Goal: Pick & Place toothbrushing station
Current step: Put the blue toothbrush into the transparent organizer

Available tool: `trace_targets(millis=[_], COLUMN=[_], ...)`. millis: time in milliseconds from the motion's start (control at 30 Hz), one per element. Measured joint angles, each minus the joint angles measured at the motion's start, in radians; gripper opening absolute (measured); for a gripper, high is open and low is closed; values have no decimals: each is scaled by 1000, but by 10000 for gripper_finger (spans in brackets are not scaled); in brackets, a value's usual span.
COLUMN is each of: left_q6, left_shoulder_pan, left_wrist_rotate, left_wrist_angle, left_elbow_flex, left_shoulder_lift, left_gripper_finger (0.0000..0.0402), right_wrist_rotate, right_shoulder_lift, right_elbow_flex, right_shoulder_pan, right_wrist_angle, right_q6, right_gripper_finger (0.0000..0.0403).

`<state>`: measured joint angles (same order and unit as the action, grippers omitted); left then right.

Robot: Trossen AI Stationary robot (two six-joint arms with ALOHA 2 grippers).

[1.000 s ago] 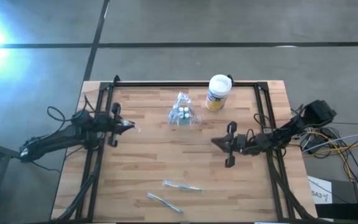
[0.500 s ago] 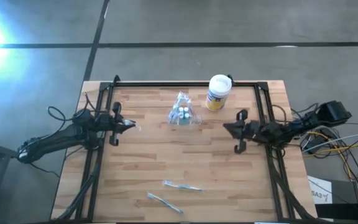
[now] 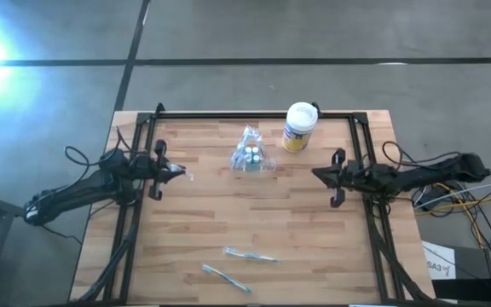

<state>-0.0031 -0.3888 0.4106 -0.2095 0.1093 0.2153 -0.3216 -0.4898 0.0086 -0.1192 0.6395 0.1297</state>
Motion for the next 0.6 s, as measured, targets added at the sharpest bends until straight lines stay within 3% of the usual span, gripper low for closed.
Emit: trace_targets(millis=[267, 433, 600], left_q6=[5, -5, 2], left_shoulder_pan=[-32, -35, -37], left_wrist_rotate=[-4, -102, -149], left_wrist_angle=[1, -51, -119], left_elbow_flex=[0, 3, 121], left_shoulder_lift=[0, 11, 145], left_gripper_finger=[26, 26, 26], right_wrist_rotate=[-97, -98, -98], right_shoulder_lift=[181, 182, 147], right_elbow_flex=[0, 0, 0], right_shoulder_pan=[0, 0, 0], right_wrist_angle=[-207, -214, -197], right_q6=[-44, -153, -100], right_gripper_finger=[8, 8, 8])
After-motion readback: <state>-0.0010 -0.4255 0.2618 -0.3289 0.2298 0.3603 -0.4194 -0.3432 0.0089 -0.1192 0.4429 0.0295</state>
